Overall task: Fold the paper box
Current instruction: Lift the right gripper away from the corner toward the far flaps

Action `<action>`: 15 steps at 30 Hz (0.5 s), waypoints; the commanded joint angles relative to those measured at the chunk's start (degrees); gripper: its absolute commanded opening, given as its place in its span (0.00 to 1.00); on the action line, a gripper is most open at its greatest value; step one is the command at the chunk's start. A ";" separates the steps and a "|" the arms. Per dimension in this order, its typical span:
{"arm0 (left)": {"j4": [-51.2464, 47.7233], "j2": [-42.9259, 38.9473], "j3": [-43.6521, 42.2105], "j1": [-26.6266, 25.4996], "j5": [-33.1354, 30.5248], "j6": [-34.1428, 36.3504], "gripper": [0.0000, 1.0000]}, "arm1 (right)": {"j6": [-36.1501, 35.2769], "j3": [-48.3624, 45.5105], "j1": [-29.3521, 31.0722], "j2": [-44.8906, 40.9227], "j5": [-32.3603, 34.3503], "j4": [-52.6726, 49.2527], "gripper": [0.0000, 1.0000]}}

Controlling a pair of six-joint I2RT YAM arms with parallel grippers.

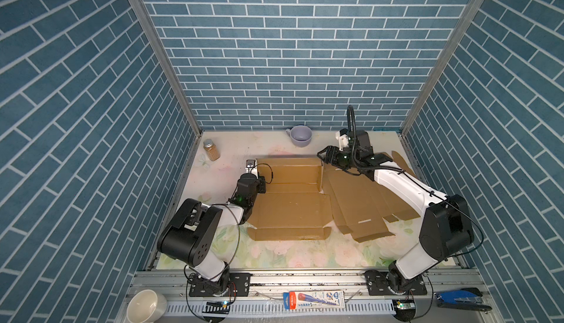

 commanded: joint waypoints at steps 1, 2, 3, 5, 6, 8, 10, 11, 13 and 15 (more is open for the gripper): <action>1.66 0.12 -0.64 -0.36 0.47 -0.04 0.00 | 0.40 3.31 0.85 3.50 1.58 -6.06 0.56; 1.65 0.27 -0.64 -0.32 0.35 -0.17 0.00 | -0.16 3.87 1.14 4.28 2.04 -7.09 0.54; 1.57 0.35 -0.55 -0.35 0.47 -0.30 0.00 | -0.58 4.17 1.35 5.31 2.53 -8.27 0.49; 1.48 0.65 -0.33 -0.37 0.68 -0.47 0.00 | -0.77 3.84 1.37 6.27 2.57 -8.61 0.44; 1.24 0.69 -0.14 -0.32 0.95 -0.56 0.00 | -0.79 3.48 1.36 6.31 2.48 -8.22 0.42; 0.76 0.57 -0.04 -0.47 1.03 -0.65 0.00 | -0.78 3.40 1.41 5.67 1.59 -7.29 0.42; -0.02 0.07 -0.06 -0.44 0.79 -0.51 0.00 | -1.34 3.68 1.29 4.34 -0.07 -6.30 0.48; -0.71 -0.31 0.02 -0.46 0.62 -0.39 0.00 | -2.06 3.90 1.11 3.61 -0.98 -6.15 0.52; -3.34 -1.27 0.67 -0.38 0.52 -0.38 0.00 | -4.85 4.55 0.47 1.78 -1.99 -7.25 0.60; -7.03 -2.80 1.81 -0.32 0.72 -0.39 0.00 | -9.34 4.04 -0.33 -0.90 -1.23 -8.83 0.66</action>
